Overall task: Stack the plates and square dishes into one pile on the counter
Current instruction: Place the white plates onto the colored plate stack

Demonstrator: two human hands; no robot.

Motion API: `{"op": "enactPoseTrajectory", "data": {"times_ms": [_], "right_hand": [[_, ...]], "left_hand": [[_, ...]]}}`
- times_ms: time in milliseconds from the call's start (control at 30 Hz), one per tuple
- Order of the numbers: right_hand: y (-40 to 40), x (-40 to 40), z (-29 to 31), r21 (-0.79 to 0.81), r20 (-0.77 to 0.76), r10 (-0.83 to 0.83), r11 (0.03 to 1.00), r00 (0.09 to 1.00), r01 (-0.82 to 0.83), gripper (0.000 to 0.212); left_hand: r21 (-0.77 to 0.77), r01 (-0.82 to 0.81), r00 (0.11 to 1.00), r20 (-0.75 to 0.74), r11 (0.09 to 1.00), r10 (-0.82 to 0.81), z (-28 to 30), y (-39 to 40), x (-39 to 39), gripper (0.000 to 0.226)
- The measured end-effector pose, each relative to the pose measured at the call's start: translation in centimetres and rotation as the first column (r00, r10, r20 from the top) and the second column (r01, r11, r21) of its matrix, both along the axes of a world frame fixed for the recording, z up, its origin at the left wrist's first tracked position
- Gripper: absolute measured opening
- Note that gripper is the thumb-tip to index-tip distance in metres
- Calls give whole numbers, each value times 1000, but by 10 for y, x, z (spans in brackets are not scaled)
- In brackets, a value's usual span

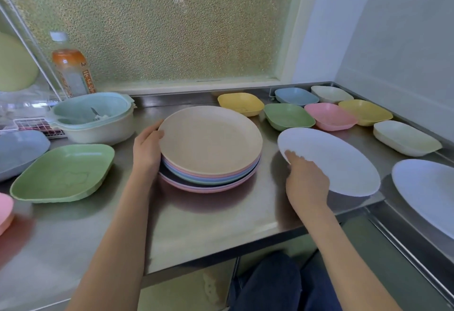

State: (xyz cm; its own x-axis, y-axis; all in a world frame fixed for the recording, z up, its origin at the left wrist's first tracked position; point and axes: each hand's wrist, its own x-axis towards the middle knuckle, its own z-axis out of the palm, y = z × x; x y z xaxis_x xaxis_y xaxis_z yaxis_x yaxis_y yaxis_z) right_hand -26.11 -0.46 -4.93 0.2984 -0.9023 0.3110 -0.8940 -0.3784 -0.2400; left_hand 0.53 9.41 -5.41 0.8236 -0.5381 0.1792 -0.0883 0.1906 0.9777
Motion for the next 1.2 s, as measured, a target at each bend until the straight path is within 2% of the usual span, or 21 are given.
{"op": "enactPoseTrajectory", "data": {"times_ms": [67,133,200,267,367,467,600,700,800,1000,1133,1200], "right_hand": [[1,-1,12,-88,153,-31,995,988,45,46],[5,-1,27,-178,294,35,984,955,19,39],[15,2,36,-258,327,184,961,927,-100,40],[27,7,40,-286,280,302,932,911,-221,48],[33,16,36,-241,212,379,914,901,-327,52],[26,16,29,-170,44,384,913,922,-372,51],[16,1,21,-201,144,326,934,934,-295,48],[4,-12,12,-139,95,307,946,947,-293,46],[-7,-28,6,-62,129,289,957,948,-284,43],[-15,-65,14,-65,35,317,947,948,-314,43],[-17,-76,19,17,118,305,951,945,-309,39],[-18,-81,21,118,242,307,932,920,-342,34]], "left_hand": [[14,1,1000,12,1000,-1,0,-1,-2,41],[11,27,999,23,1000,-27,0,-5,-7,41],[7,64,998,8,998,-64,-1,-12,-16,40],[13,98,995,3,995,-98,-3,-20,-27,39],[8,177,984,-15,984,-177,-4,-34,-49,38],[9,243,970,-14,970,-242,-5,-52,-72,39],[10,310,951,-12,951,-310,-2,-80,-106,40],[-9,334,943,-4,943,-334,-2,-97,-135,34],[-46,340,940,-14,939,-341,-4,-109,-158,31],[-59,383,923,-7,922,-384,-8,-136,-178,30],[-9,400,916,28,917,-399,-11,-149,-182,31],[-14,431,902,10,902,-431,-10,-154,-184,34]]}}
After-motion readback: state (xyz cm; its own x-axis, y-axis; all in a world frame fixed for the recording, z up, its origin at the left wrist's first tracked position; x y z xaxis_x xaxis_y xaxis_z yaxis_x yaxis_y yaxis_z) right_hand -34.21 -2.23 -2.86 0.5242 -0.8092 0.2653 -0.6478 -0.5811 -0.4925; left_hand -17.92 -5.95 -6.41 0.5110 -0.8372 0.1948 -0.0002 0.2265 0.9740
